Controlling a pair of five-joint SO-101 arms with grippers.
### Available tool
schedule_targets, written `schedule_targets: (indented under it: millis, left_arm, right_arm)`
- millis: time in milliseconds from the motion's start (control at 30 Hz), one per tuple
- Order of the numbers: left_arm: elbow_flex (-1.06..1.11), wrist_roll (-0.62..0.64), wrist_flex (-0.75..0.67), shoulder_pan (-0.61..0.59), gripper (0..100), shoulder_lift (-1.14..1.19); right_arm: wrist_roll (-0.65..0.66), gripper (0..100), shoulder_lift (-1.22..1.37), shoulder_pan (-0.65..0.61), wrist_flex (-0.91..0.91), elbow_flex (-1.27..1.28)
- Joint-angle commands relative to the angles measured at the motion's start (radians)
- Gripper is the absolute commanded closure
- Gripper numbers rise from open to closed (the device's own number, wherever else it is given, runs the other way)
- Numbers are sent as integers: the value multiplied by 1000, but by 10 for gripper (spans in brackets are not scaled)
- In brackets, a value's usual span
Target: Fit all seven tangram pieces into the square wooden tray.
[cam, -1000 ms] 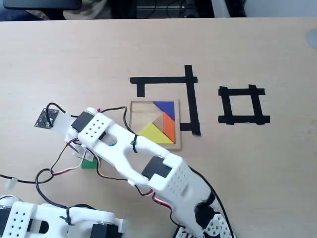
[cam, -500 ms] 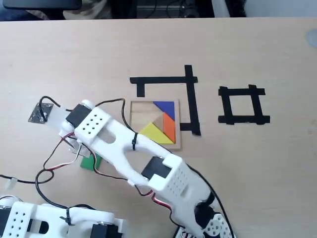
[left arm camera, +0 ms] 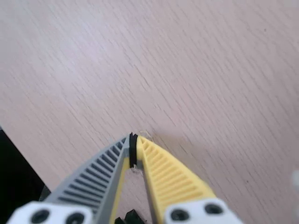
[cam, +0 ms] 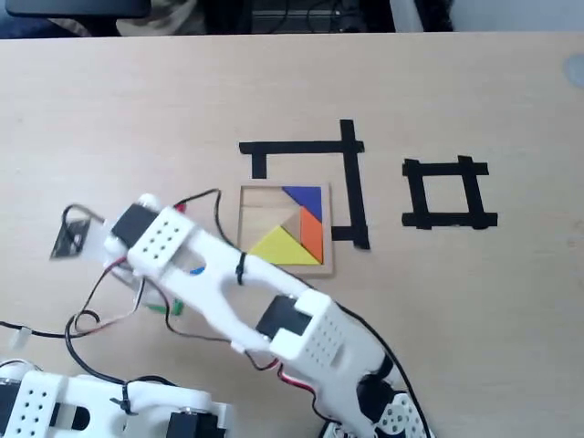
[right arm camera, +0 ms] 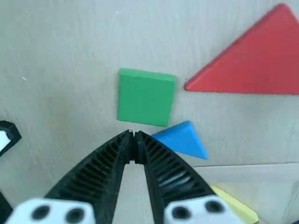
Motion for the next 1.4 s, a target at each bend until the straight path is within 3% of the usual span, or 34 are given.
schedule_targets:
  millis: [0, 267, 467, 800, 1000, 1133, 1267, 1367]
  left_arm:
    - [-42, 12, 6, -5, 970, -11]
    - [-42, 12, 6, -5, 970, -11]
    - [-42, 12, 6, -5, 970, -11]
    - [-50, 20, 6, 5, 970, -11]
    - [-42, 23, 5, 1, 970, -11]
    - [-50, 132, -2, 1, 970, -11]
    - [-51, 146, -3, 1, 970, -11]
    - [-53, 146, -3, 1, 970, -11]
  right_arm:
    - [15, 987, -24, -31, -80, 62]
    - [15, 987, -22, 23, -241, 208]
    - [29, 987, 45, 80, -275, 148]
    - [31, 987, 90, 74, 2, -229]
    - [28, 987, 79, 77, 34, -323]
    - [-57, 987, 82, 84, 29, -323]
    - [-176, 980, 117, 89, 9, -326]
    - [-209, 883, 180, 49, -15, -329]
